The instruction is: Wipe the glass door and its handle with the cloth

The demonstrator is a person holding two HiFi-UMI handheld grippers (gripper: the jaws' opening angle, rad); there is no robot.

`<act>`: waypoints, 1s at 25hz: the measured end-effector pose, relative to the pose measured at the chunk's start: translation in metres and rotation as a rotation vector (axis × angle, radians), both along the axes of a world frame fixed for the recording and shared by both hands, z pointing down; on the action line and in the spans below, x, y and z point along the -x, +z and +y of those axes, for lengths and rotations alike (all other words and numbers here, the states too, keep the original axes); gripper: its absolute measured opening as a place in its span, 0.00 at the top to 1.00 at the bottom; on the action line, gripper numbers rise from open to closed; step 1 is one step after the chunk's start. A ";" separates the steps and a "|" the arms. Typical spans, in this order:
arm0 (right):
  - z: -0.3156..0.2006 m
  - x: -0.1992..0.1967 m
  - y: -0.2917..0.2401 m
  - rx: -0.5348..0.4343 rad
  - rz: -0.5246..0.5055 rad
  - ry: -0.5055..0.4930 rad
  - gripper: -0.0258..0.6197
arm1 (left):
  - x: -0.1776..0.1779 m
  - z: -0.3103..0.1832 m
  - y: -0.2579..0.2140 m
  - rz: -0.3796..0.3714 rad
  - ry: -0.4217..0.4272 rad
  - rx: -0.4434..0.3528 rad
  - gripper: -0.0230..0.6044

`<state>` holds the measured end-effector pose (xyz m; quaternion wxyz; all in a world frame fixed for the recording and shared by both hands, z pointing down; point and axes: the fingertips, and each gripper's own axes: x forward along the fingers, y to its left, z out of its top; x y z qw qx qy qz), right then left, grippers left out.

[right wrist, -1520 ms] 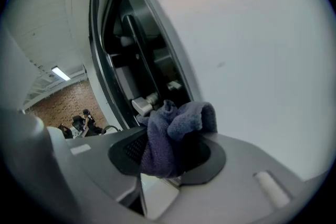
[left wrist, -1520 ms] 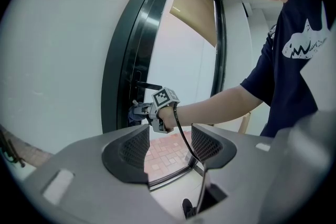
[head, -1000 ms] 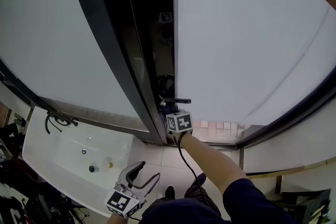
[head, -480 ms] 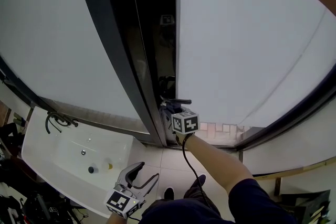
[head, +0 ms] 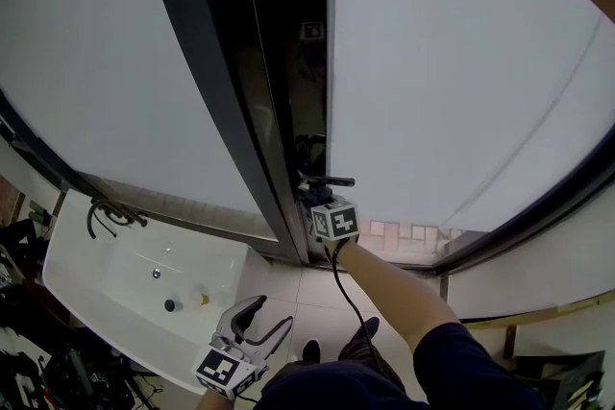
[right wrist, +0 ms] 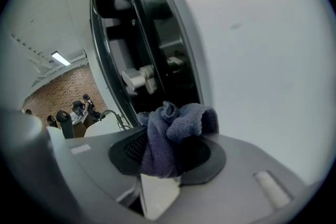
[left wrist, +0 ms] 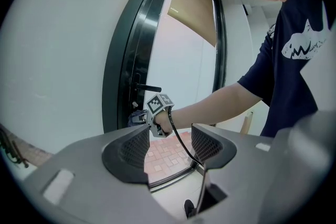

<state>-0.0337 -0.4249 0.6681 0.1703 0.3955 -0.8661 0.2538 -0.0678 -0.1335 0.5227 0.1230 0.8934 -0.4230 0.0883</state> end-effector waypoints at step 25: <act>0.324 -0.130 -0.148 -0.368 -0.101 0.155 0.73 | -0.054 0.061 0.012 0.033 0.411 -0.059 0.57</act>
